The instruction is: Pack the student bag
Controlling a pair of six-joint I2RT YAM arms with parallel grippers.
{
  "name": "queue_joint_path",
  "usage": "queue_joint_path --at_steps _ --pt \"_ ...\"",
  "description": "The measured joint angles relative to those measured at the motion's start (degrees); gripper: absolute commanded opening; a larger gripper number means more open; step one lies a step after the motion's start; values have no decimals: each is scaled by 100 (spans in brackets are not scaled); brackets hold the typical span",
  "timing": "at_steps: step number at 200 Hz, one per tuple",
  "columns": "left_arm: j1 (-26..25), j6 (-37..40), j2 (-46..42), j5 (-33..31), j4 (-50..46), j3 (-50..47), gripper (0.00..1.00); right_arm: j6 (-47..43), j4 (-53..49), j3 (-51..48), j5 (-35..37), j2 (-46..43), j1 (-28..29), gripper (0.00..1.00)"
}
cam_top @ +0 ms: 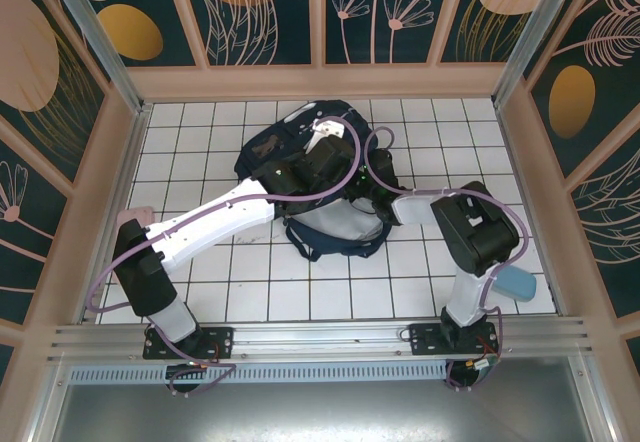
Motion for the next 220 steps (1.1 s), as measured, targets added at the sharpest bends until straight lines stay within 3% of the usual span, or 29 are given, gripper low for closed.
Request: queue_joint_path --at_steps 60,118,182,220 --pt "-4 -11 -63 2 76 -90 0 -319 -1213 -433 -57 -1029 -48 83" --pt "-4 -142 -63 201 249 -260 2 -723 -2575 -1217 114 -2553 -240 81" --pt "11 -686 350 966 501 -352 2 -817 -4063 -1971 1386 -4402 -463 79" --pt "142 -745 1008 1648 544 144 13 -1082 -4553 -1969 1764 -4892 -671 78"
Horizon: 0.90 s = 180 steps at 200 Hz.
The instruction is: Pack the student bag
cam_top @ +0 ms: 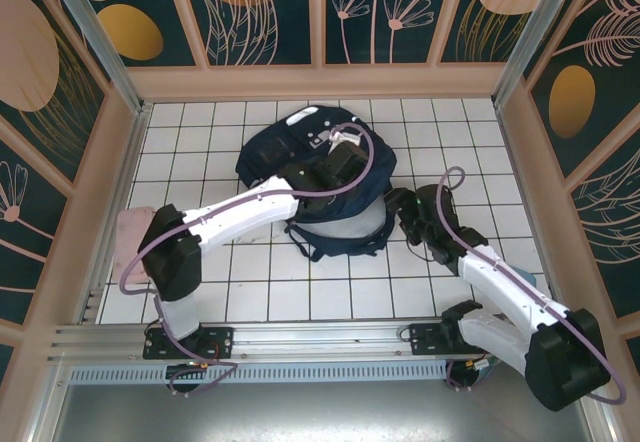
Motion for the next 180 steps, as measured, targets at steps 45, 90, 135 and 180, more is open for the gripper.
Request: queue_joint_path --at_steps 45,90,135,180 --pt "369 -212 470 1220 284 522 49 -586 -328 339 -140 -57 -238 63" --pt "651 -636 251 1915 682 -42 67 -857 -122 822 -861 98 -87 57" --pt "973 -1010 -1086 1766 837 -1606 73 -811 68 828 -1167 708 291 57" --pt "1008 -1283 -2411 1602 944 -3274 71 -901 192 968 -1436 1480 334 48"
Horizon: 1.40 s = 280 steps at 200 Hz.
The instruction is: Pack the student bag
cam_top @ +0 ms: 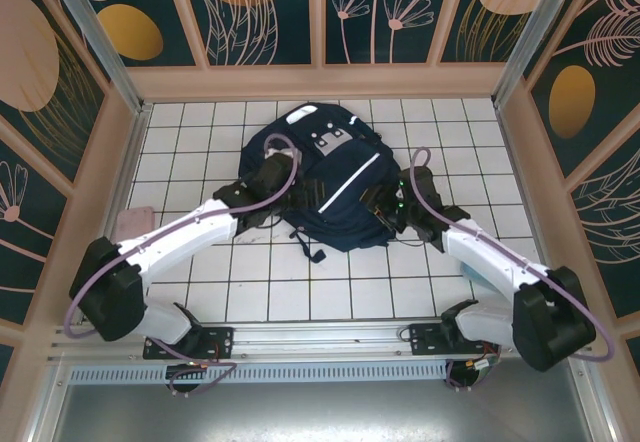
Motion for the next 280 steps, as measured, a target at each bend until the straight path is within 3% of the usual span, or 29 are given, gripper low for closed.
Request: queue_joint_path --at_steps 34,93,116,130,150,227,280 --pt "11 -249 -304 -4 -9 -1021 70 -17 229 223 -227 540 13 39" --pt "11 -138 -398 -103 376 -1674 61 -42 420 568 -505 1351 26 31" --pt "11 15 -238 -37 605 -1731 59 -85 435 614 -511 1467 26 21" --pt "11 118 -160 11 752 -1742 55 -129 431 656 -505 1508 26 8" --pt "11 317 -76 13 1016 -1808 51 -166 391 737 -492 1517 26 3" --pt "11 1113 83 332 1744 -2184 52 -299 299 1349 -743 1517 -144 0" --pt "168 1325 203 575 2452 -2363 40 -297 293 1528 -988 1517 -160 0"
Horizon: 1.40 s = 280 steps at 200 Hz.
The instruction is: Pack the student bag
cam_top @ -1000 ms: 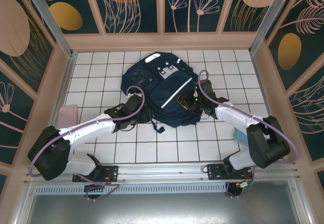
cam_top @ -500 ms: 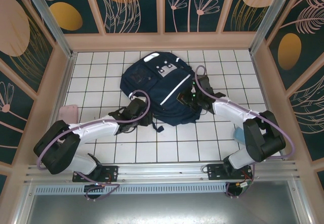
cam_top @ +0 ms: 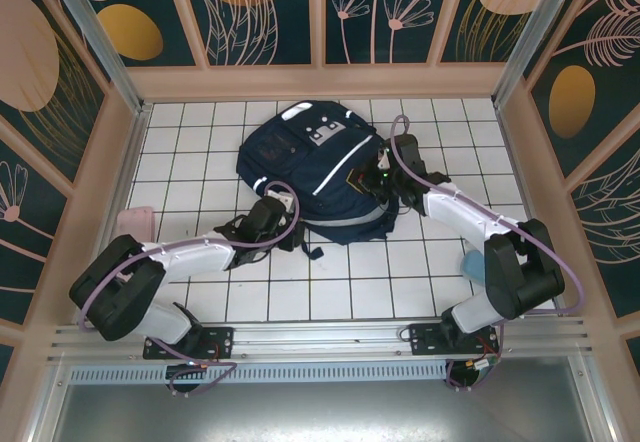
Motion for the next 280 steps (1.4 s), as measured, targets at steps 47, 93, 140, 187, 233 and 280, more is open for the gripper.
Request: queue_joint_path --at_steps 47,93,140,187,233,280 --pt "289 122 256 339 400 4 44 0 -15 131 -155 0 -33 0" --pt "452 155 691 761 509 247 38 2 -44 243 -201 0 -33 0" --pt "457 201 796 1001 562 361 22 2 -76 341 -219 0 -33 0" --pt "463 212 634 1257 595 354 15 2 -79 358 -216 2 -37 0" --pt "485 131 372 1364 595 229 6 2 -79 358 -216 11 -59 0" --pt "490 -166 155 1519 671 -7 6 4 -79 358 -225 92 -59 0"
